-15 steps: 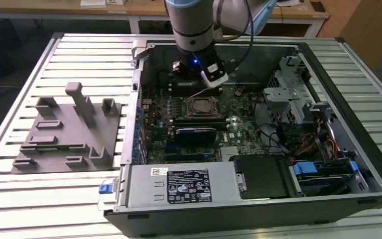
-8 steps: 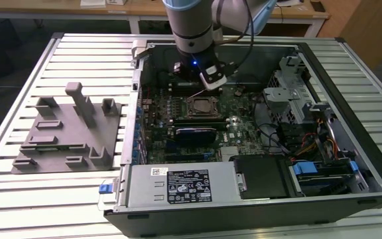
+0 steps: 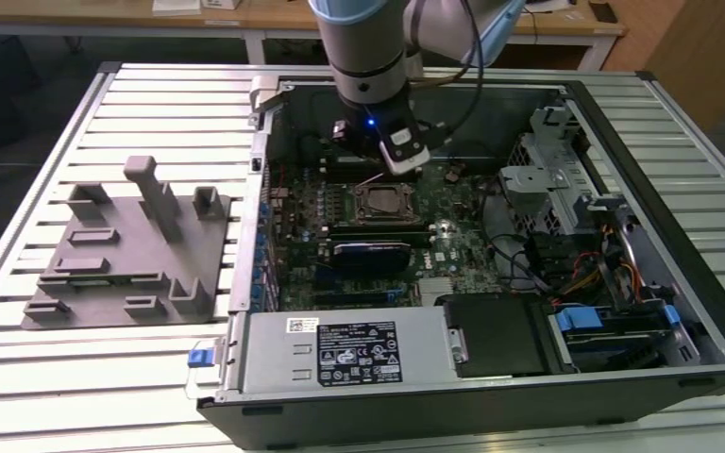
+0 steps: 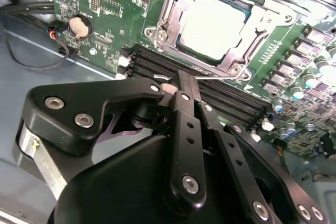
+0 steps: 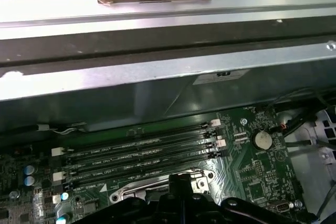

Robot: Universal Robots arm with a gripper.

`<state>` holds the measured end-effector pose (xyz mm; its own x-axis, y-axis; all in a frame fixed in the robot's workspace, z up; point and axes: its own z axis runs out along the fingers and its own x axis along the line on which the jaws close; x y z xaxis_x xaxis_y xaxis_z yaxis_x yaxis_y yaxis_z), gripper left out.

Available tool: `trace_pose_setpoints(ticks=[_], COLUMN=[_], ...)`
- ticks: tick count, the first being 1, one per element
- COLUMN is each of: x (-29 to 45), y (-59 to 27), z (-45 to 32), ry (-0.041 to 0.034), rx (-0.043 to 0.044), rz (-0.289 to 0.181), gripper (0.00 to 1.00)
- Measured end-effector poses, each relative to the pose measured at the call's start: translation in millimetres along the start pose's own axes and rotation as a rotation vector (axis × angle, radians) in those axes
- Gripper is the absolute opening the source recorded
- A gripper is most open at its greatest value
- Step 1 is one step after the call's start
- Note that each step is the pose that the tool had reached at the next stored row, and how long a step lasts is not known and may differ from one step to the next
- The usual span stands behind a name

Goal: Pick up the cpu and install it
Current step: 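Install the first cpu locking lever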

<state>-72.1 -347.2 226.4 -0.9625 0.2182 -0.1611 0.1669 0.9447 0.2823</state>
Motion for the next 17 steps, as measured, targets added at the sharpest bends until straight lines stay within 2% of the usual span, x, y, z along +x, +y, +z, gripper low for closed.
trace_pose_setpoints(ticks=[2, 7, 12, 17], x=[-0.6, -1.0, -0.5, 0.5], y=[-0.1, 0.0, -0.9, 1.8], z=[0.7, 1.0, 4.1, 6.5], ry=[-0.0026, -0.0031, -0.0133, -0.0153], rx=[0.0017, 0.0021, 0.0090, 0.0102], rz=[0.009, 0.010, 0.042, 0.049], gripper=[0.11, 0.11, 0.11, 0.11])
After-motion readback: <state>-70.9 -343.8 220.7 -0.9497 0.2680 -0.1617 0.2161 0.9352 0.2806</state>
